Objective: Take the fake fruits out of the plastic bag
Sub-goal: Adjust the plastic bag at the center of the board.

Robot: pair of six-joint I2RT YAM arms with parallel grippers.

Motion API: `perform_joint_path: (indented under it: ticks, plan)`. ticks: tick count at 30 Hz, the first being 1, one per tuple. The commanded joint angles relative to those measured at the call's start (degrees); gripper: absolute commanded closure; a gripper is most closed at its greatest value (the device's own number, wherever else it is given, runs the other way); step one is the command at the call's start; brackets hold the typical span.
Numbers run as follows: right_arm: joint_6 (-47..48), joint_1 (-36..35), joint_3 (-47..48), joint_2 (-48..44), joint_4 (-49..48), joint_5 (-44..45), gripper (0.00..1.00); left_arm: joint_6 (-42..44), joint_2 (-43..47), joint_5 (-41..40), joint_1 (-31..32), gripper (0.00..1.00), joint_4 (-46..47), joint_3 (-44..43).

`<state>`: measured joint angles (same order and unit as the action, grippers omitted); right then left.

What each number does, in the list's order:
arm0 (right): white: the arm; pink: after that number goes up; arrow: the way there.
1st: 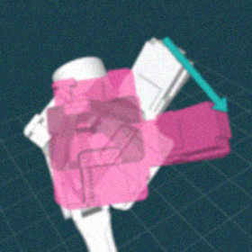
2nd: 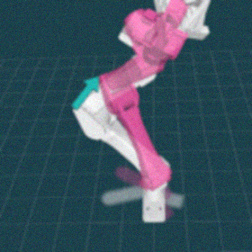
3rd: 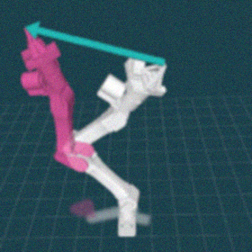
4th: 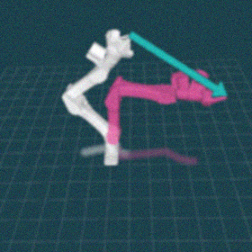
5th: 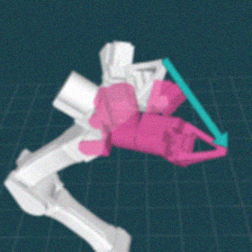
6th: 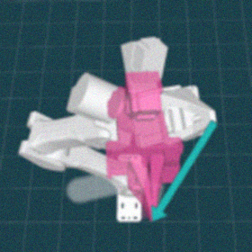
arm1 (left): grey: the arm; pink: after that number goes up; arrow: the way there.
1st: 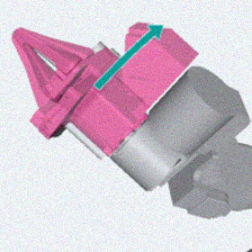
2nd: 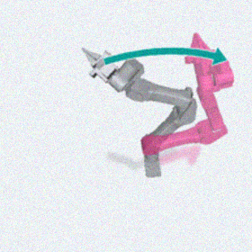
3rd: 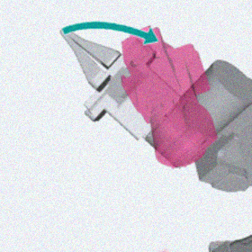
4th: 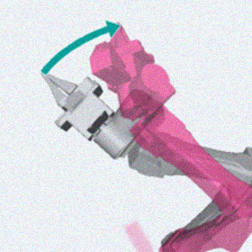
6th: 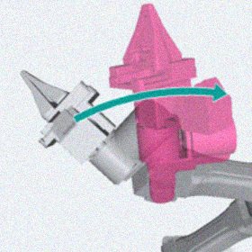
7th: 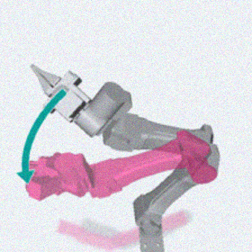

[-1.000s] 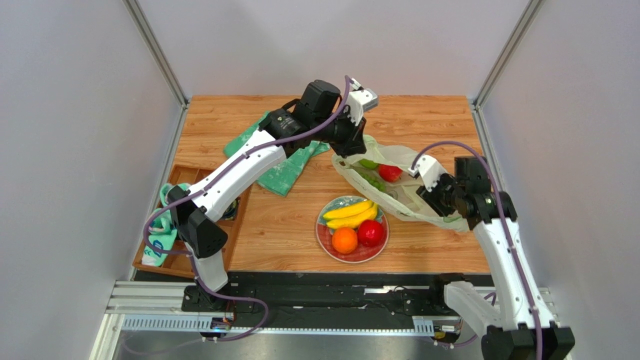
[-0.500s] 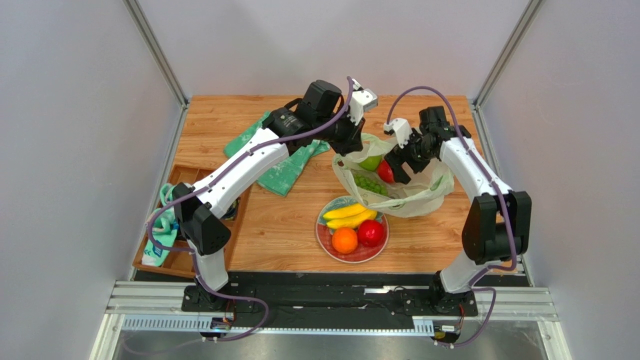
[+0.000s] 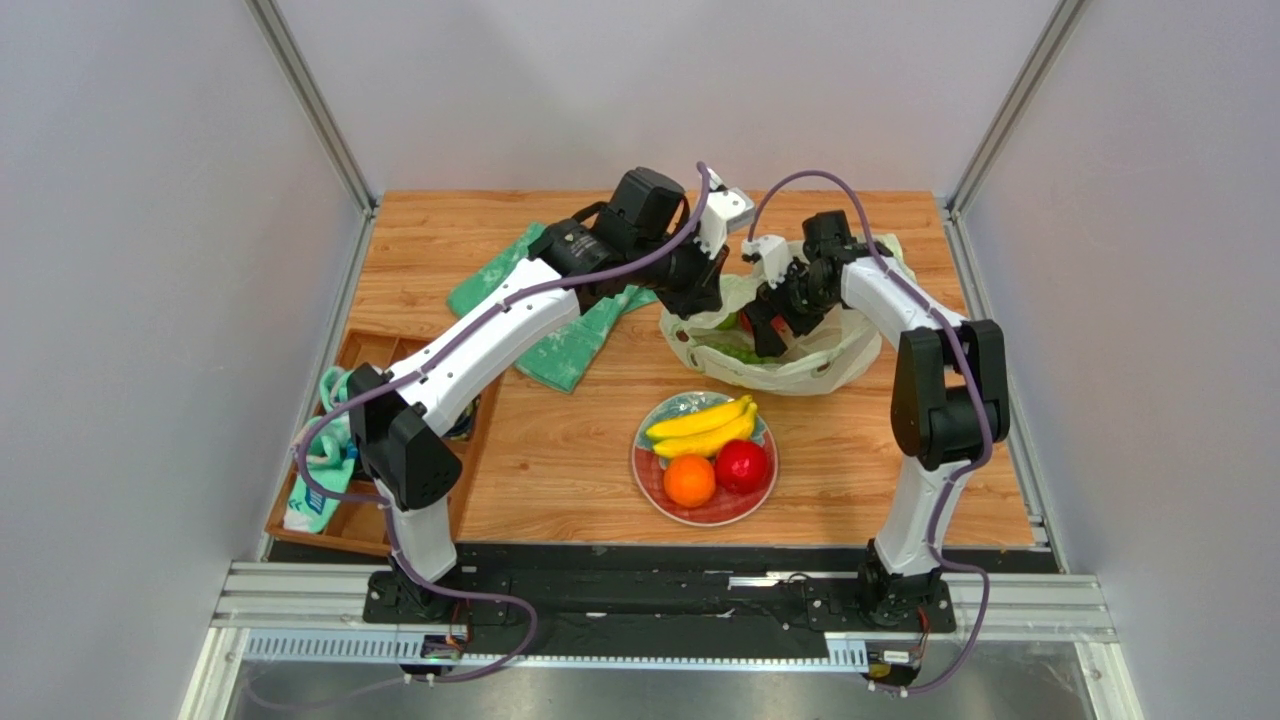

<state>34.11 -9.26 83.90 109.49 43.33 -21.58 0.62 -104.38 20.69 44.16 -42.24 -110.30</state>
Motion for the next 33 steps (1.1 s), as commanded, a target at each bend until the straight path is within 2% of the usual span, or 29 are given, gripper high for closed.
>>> perform_joint_path:
  ticks: [1, 5, 6, 8, 10, 11, 20, 24, 27, 28, 30, 31, 33]
  plan:
    - [-3.69, -0.76, 3.29, 2.30, -5.71, 0.14, 0.01, 1.22, 0.05, 1.28, -0.04, 1.00, 0.49, 0.17]
    - [-4.92, -0.76, 1.54, 0.99, -8.87, -0.04, 0.22, 1.14, -0.12, 1.37, 0.05, 1.00, 0.40, 0.26]
    - [-4.93, -0.85, 0.75, 0.12, -10.36, 0.05, 0.33, 1.22, -0.12, 1.29, 0.05, 1.00, 0.40, 0.35]
    - [-4.58, -0.76, -1.53, -3.40, -11.51, 0.23, 0.44, 1.40, -0.12, 1.11, 0.05, 1.00, 0.49, 0.44]
    - [-3.79, -0.68, -3.03, -7.77, -12.13, 0.05, 0.50, 1.40, -0.39, 0.93, 0.05, 1.00, 0.58, 0.44]
    - [-3.61, -0.68, -4.69, -9.54, -12.22, -0.04, 0.61, 1.31, -0.56, 0.93, 0.05, 1.00, 0.67, 0.44]
    - [-0.89, -0.76, -14.98, -27.30, -6.95, -3.20, 0.67, 0.61, -2.15, 1.20, 0.05, 1.00, 1.02, -0.97]
    - [-0.53, -0.76, -19.82, -32.23, -4.58, -2.24, 0.60, 0.17, -2.32, 1.20, 0.13, 1.00, 1.19, -0.18]
    - [-0.80, -0.33, -22.19, -33.46, 1.98, 3.11, 0.56, -0.18, -1.80, 0.06, 0.13, 1.00, 1.28, -0.09]
    - [-0.71, 1.42, -26.03, -36.43, 3.41, 6.69, 0.54, -0.10, -1.45, -0.38, 0.13, 1.00, 1.19, -0.44]
    - [1.73, 5.80, -31.31, -43.52, 8.51, 8.39, 0.52, 0.51, -1.18, -1.09, 0.05, 1.00, 1.19, -2.19]
    - [5.67, 12.53, -35.34, -45.84, 10.79, 9.44, 0.53, 0.69, -1.27, -1.17, 0.05, 1.00, 1.19, -2.89]
    - [13.49, 19.77, -36.52, -50.93, 23.50, 9.11, 0.54, 0.70, -1.88, -0.74, 0.05, 1.00, 1.02, -5.53]
